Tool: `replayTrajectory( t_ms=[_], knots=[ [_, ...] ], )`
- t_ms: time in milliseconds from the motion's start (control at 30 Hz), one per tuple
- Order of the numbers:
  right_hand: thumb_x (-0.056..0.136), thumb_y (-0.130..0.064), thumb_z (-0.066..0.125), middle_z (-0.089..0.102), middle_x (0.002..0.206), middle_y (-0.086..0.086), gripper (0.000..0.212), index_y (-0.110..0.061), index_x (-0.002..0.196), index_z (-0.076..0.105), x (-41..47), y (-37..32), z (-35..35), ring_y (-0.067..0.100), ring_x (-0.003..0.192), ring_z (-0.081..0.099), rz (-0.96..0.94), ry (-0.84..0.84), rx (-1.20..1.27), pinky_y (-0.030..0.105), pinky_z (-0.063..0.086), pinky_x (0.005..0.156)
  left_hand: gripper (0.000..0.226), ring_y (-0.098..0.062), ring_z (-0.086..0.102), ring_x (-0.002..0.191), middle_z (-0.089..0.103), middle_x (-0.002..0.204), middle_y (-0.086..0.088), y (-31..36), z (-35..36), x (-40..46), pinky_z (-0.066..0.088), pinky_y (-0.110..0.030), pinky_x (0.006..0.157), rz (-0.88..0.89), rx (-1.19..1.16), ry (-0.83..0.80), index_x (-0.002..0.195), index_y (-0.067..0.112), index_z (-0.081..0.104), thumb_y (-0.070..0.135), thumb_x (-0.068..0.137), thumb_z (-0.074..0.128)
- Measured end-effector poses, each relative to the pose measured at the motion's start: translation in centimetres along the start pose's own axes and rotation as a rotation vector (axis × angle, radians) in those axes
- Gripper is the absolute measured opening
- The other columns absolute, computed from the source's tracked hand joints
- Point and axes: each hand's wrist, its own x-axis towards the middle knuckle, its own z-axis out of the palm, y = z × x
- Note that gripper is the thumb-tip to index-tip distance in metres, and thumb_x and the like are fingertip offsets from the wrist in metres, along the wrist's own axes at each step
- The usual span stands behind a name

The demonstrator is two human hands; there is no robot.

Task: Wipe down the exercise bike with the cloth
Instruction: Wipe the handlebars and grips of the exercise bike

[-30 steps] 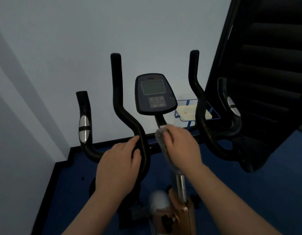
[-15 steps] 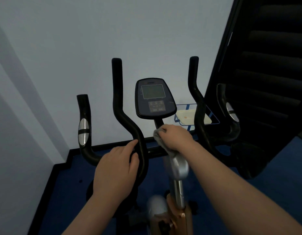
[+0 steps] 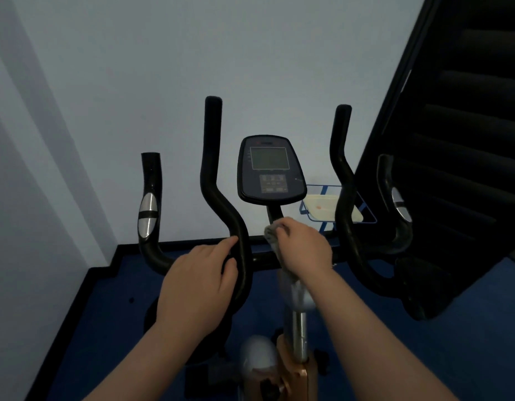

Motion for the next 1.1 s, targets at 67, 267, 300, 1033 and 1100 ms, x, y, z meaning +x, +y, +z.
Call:
replayTrajectory(
  t_ms=[67,267,300,1033,1100],
  knots=[
    [0.099,-0.022,0.048,0.068,0.107,-0.006,0.025,-0.028,0.114,0.066,-2.4,-0.1,0.4,0.011,0.095,0.057,-0.200,0.208,-0.021,0.026,0.044,0.075,0.043,-0.009,0.056,0.092,0.064,0.100,0.010,0.0,-0.1,-0.1,0.043,-0.029,0.077,0.001,-0.004,-0.001,0.138,0.026,0.052,0.030,0.097,0.040],
    [0.102,-0.023,0.043,0.050,0.121,-0.023,0.031,-0.036,0.126,0.057,-5.3,2.5,0.5,-0.007,0.118,0.039,-0.246,0.228,0.226,0.017,0.035,0.095,0.042,-0.006,0.053,0.086,0.060,0.093,0.013,-0.1,0.0,-0.1,0.036,-0.024,0.072,0.008,-0.003,0.014,0.137,0.026,0.052,0.029,0.097,0.041],
    [0.102,-0.023,0.041,0.055,0.111,-0.022,0.028,-0.036,0.118,0.060,-4.2,2.0,0.5,-0.004,0.108,0.047,-0.188,0.216,0.237,0.020,0.039,0.086,0.042,-0.007,0.054,0.087,0.061,0.094,0.012,-0.1,0.0,-0.1,0.036,-0.024,0.073,0.007,-0.006,0.015,0.137,0.026,0.052,0.029,0.097,0.041],
    [0.096,-0.022,0.053,0.068,0.101,-0.014,0.020,-0.029,0.107,0.067,-3.1,0.8,-0.1,0.002,0.095,0.055,-0.420,0.194,0.062,0.012,0.037,0.078,0.041,-0.007,0.056,0.095,0.064,0.103,0.011,-0.2,0.1,-0.1,0.036,-0.022,0.076,0.005,0.007,0.028,0.137,0.027,0.053,0.030,0.097,0.041],
    [0.095,-0.021,0.057,0.063,0.111,-0.018,0.033,-0.032,0.126,0.059,-4.3,2.4,-0.5,-0.003,0.104,0.051,-0.449,0.163,0.206,0.010,0.036,0.091,0.042,-0.006,0.055,0.097,0.064,0.105,0.012,-0.3,0.2,-0.1,0.036,-0.022,0.077,0.004,-0.003,0.036,0.138,0.028,0.051,0.031,0.097,0.039]
  ],
)
